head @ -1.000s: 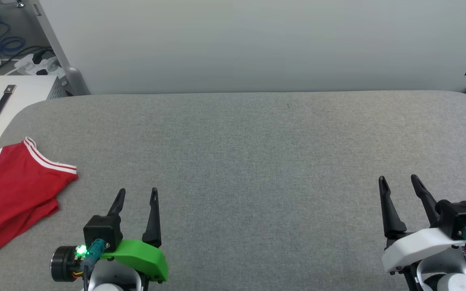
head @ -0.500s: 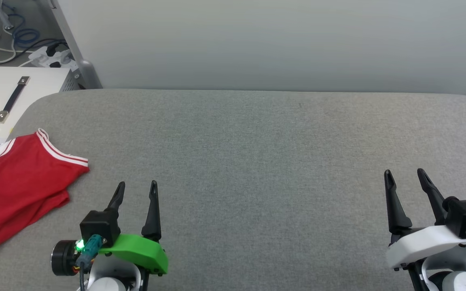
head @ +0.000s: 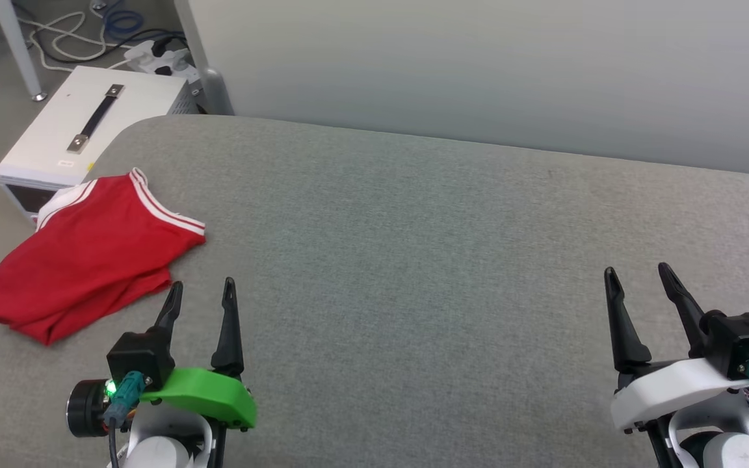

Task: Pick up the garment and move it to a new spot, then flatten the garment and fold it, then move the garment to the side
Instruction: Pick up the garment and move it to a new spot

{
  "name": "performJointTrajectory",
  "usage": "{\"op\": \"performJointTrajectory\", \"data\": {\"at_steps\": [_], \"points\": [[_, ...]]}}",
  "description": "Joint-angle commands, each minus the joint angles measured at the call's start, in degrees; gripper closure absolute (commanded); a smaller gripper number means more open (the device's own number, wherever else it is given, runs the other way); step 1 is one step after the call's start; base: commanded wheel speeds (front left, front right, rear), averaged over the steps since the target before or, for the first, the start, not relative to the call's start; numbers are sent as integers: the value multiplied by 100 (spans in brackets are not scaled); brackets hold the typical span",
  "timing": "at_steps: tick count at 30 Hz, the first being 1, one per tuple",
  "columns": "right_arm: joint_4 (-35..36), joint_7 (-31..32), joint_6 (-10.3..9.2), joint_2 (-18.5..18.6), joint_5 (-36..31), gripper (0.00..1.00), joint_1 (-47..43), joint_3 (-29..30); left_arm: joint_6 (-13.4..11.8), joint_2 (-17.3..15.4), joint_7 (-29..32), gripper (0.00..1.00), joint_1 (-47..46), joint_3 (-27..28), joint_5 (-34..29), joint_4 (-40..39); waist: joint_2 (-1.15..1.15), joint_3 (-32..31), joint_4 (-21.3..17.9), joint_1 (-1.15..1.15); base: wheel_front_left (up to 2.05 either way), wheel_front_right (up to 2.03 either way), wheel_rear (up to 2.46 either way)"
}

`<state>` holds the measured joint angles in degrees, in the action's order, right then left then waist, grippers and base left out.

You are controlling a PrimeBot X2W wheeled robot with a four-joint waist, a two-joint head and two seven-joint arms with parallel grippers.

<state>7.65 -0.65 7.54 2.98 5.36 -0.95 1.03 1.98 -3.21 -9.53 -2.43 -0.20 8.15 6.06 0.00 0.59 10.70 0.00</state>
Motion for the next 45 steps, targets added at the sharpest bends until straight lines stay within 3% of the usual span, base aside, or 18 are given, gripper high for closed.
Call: {"op": "performJointTrajectory", "data": {"at_steps": [1, 28, 45], "points": [[55, 37, -3, 4, -18, 0, 72, -32, 55, 10, -54, 0, -89, 26, 31, 48, 0, 12, 312, 0, 0, 0, 0], [224, -12, -5, 211, 59, 0, 188, -578, 252, -13, -374, 0, -174, 331, 227, 229, 0, 114, 2198, 0, 0, 0, 0], [338, -10, -5, 202, 151, 0, 253, -668, 333, 3, -547, 0, -310, 454, 310, 291, 0, 189, 2824, 0, 0, 0, 0]]}}
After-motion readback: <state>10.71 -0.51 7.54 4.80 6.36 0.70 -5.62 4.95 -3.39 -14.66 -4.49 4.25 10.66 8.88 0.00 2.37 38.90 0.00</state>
